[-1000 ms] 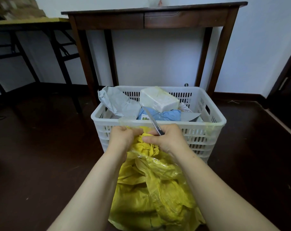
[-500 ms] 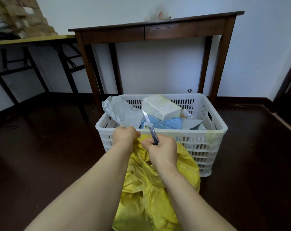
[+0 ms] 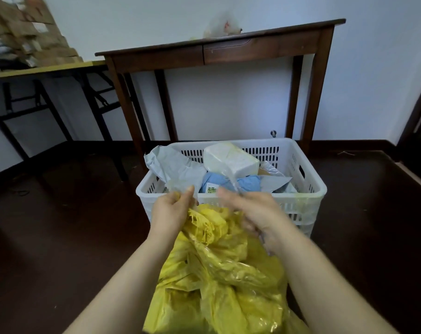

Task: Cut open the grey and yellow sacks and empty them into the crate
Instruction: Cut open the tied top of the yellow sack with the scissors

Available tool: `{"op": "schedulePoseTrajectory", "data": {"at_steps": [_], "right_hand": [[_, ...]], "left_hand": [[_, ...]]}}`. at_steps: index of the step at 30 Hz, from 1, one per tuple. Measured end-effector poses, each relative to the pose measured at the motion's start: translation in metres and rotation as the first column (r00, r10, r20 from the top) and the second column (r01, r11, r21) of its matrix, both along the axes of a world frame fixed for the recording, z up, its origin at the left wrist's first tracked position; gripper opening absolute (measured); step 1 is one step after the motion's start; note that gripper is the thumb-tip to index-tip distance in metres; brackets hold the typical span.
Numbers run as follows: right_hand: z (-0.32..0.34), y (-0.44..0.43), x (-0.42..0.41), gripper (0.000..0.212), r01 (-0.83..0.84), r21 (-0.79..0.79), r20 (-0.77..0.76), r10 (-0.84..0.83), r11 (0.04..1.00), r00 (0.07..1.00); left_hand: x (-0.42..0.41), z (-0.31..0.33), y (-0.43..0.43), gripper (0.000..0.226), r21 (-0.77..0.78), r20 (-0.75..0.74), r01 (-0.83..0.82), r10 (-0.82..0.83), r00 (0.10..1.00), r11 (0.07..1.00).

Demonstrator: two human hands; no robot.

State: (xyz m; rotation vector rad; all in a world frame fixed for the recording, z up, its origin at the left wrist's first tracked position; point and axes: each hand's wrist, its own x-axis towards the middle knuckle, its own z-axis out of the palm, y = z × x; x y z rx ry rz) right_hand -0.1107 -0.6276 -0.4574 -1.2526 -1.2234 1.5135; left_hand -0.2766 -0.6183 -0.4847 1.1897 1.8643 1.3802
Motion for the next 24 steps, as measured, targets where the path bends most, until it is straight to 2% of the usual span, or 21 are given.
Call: {"op": "schedulePoseTrajectory", "data": {"at_steps": [2, 4, 7, 10, 12, 15, 19, 24], "right_hand": [[0.009, 0.008, 0.01, 0.046, -0.002, 0.026, 0.12, -0.001, 1.0, 0.993], [0.009, 0.012, 0.013, 0.042, -0.072, 0.082, 0.276, 0.047, 0.994, 0.96], [0.005, 0.015, 0.013, 0.043, -0.254, 0.18, 0.549, 0.117, 0.95, 0.828], [0.006, 0.016, 0.01, 0.041, -0.4, 0.193, 0.68, 0.171, 0.896, 0.713], [0.007, 0.017, 0.008, 0.033, -0.454, 0.165, 0.718, 0.208, 0.876, 0.664], [0.009, 0.017, 0.009, 0.041, -0.487, 0.137, 0.746, 0.234, 0.862, 0.624], [0.011, 0.016, 0.009, 0.049, -0.523, 0.108, 0.794, 0.244, 0.845, 0.557], [0.012, 0.014, 0.006, 0.046, -0.517, 0.116, 0.808, 0.223, 0.848, 0.546]], "left_hand": [[0.0, 0.0, -0.008, 0.046, 0.049, 0.068, 0.013, -0.016, 0.998, 0.999], [-0.001, 0.0, -0.012, 0.048, 0.077, 0.136, 0.009, -0.02, 0.991, 0.997], [-0.004, -0.003, -0.015, 0.049, 0.091, 0.191, 0.028, -0.045, 0.981, 0.995], [-0.006, -0.008, -0.017, 0.032, 0.092, 0.244, 0.051, -0.072, 0.967, 0.994], [-0.009, -0.012, -0.017, 0.028, 0.1, 0.235, 0.071, -0.092, 0.968, 0.993], [-0.016, -0.016, -0.015, 0.041, 0.142, 0.206, 0.048, -0.077, 0.975, 0.989], [-0.02, -0.017, -0.016, 0.051, 0.196, 0.098, 0.04, -0.06, 0.993, 0.98], [-0.019, -0.012, -0.019, 0.041, 0.24, -0.02, 0.055, -0.052, 0.998, 0.969]]}}
